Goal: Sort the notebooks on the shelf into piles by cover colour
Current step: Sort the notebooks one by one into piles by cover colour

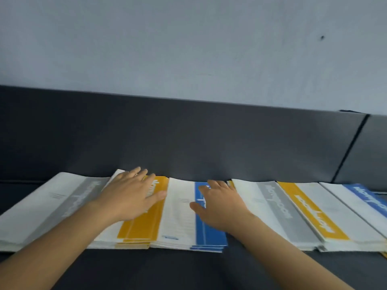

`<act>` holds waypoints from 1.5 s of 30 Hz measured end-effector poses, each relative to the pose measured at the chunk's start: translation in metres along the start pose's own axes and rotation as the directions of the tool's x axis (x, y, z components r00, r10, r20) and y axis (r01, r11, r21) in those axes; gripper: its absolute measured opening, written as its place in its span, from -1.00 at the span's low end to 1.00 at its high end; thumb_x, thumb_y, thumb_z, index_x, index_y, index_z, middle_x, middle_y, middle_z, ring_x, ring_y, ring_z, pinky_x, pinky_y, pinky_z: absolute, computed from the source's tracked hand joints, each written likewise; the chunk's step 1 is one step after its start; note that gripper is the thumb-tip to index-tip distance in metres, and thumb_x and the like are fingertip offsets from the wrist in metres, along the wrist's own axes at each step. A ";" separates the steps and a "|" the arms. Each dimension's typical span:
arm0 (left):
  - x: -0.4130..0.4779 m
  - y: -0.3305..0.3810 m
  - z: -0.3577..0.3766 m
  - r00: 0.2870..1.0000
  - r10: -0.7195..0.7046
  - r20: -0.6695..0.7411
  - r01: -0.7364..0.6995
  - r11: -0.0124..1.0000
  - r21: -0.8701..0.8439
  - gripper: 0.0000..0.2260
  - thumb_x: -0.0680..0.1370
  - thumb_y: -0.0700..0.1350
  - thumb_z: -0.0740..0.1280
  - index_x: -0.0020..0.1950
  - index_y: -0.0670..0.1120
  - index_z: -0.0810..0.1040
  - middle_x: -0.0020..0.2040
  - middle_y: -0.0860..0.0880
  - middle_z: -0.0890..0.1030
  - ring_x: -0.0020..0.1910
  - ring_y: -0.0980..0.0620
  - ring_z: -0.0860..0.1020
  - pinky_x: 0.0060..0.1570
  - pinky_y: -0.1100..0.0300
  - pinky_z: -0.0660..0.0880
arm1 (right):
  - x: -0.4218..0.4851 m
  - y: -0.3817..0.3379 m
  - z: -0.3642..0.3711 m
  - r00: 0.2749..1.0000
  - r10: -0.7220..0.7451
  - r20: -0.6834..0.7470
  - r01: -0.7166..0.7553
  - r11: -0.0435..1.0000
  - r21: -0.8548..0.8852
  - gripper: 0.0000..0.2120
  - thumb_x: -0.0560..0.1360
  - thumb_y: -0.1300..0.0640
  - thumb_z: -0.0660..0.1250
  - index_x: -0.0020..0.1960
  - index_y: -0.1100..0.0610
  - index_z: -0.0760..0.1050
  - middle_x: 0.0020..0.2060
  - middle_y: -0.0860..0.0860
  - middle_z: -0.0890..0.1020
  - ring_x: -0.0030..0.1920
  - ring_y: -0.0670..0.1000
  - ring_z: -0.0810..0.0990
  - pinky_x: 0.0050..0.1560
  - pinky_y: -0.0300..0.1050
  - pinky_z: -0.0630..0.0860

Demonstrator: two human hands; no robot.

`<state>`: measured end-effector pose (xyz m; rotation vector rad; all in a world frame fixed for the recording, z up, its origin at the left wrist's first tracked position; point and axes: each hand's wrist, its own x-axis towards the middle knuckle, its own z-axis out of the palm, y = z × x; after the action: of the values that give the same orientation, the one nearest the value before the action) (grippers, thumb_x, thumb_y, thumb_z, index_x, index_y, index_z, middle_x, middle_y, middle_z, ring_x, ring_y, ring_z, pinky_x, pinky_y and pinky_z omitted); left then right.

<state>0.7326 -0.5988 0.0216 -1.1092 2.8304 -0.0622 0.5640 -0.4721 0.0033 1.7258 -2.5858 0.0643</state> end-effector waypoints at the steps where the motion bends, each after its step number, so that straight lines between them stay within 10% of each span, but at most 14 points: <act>1: -0.001 0.017 -0.003 1.000 0.024 0.011 -0.024 1.000 -0.013 -0.11 0.35 0.43 -0.32 0.61 0.04 -0.09 0.61 0.02 -0.07 0.58 0.03 -0.10 0.52 0.05 -0.08 | -0.005 0.015 -0.001 0.999 0.024 0.030 -0.024 1.000 -0.001 -0.48 0.58 -0.19 0.07 0.42 0.09 0.30 0.35 0.07 0.38 0.36 0.11 0.31 0.36 0.03 0.25; 9: 0.025 0.130 0.010 0.975 0.221 -0.034 -0.222 0.975 -0.024 -0.25 0.55 0.39 -0.08 0.61 -0.04 -0.02 0.59 -0.03 0.11 0.56 -0.02 0.08 0.46 0.04 0.14 | -0.038 0.108 0.001 0.971 0.217 0.100 -0.216 0.976 -0.019 -0.44 0.56 -0.24 0.09 0.40 0.10 0.32 0.33 0.10 0.41 0.34 0.14 0.36 0.31 0.05 0.35; 12: 0.031 0.171 0.004 0.972 0.235 0.003 -0.232 0.960 -0.158 -0.38 0.57 0.36 0.04 0.50 0.01 0.22 0.32 -0.02 0.50 0.26 -0.04 0.48 0.13 0.04 0.46 | -0.050 0.140 -0.005 0.965 0.244 0.099 -0.243 0.970 -0.024 -0.45 0.57 -0.23 0.08 0.42 0.09 0.30 0.36 0.08 0.39 0.36 0.13 0.35 0.32 0.05 0.35; 17: 0.046 0.219 0.001 0.998 0.051 -0.032 -0.060 0.899 -0.434 -0.46 0.49 0.26 0.29 0.34 -0.02 0.37 -0.01 0.02 0.54 0.00 -0.01 0.53 -0.07 0.09 0.49 | -0.062 0.180 0.003 0.959 0.222 0.174 -0.225 0.974 -0.007 -0.48 0.56 -0.21 0.09 0.38 0.08 0.33 0.31 0.14 0.44 0.35 0.19 0.31 0.30 0.06 0.33; 27: 0.040 0.265 0.015 0.964 -0.265 0.034 0.175 0.528 -0.831 -0.27 0.38 -0.04 0.55 0.46 -0.07 0.28 0.16 0.02 0.54 0.17 0.02 0.50 0.01 0.20 0.42 | -0.059 0.199 0.021 0.992 0.108 0.063 -0.116 0.984 0.136 -0.47 0.49 -0.27 0.15 0.32 0.02 0.41 0.24 0.11 0.47 0.29 0.20 0.31 0.33 0.06 0.27; 31: 0.042 0.262 0.015 0.932 -0.357 -0.067 0.152 0.551 -0.820 -0.41 0.36 -0.07 0.56 0.31 -0.02 0.38 0.26 0.01 0.50 0.21 -0.03 0.48 0.07 0.06 0.52 | -0.057 0.202 0.021 0.993 0.098 0.060 -0.108 0.976 0.188 -0.47 0.48 -0.27 0.16 0.33 0.01 0.41 0.25 0.09 0.46 0.29 0.19 0.31 0.32 0.03 0.27; 37: 0.041 0.260 0.013 0.946 -0.323 0.019 0.091 0.210 -0.973 -0.47 0.42 -0.25 0.52 0.25 0.04 0.34 0.12 0.12 0.51 -0.06 0.15 0.52 -0.37 0.30 0.49 | -0.051 0.205 0.027 0.994 0.079 0.070 -0.093 0.967 0.235 -0.46 0.48 -0.31 0.09 0.34 -0.07 0.40 0.26 -0.03 0.50 0.31 0.11 0.35 0.30 0.00 0.25; 45: 0.035 0.210 -0.001 0.969 -0.248 0.006 0.002 -0.016 -1.000 -0.61 0.52 -0.33 0.37 0.32 -0.05 0.50 0.09 -0.03 0.67 0.04 -0.04 0.65 -0.09 0.08 0.59 | -0.051 0.179 -0.006 0.979 0.187 -0.078 -0.097 0.771 0.629 -0.36 0.50 -0.12 0.31 0.48 0.03 0.16 0.38 0.04 0.37 0.33 0.12 0.40 0.29 0.03 0.42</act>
<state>0.5646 -0.4684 0.0037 -1.4650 2.5008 2.3981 0.4182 -0.3564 0.0042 1.5650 -2.7605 1.1275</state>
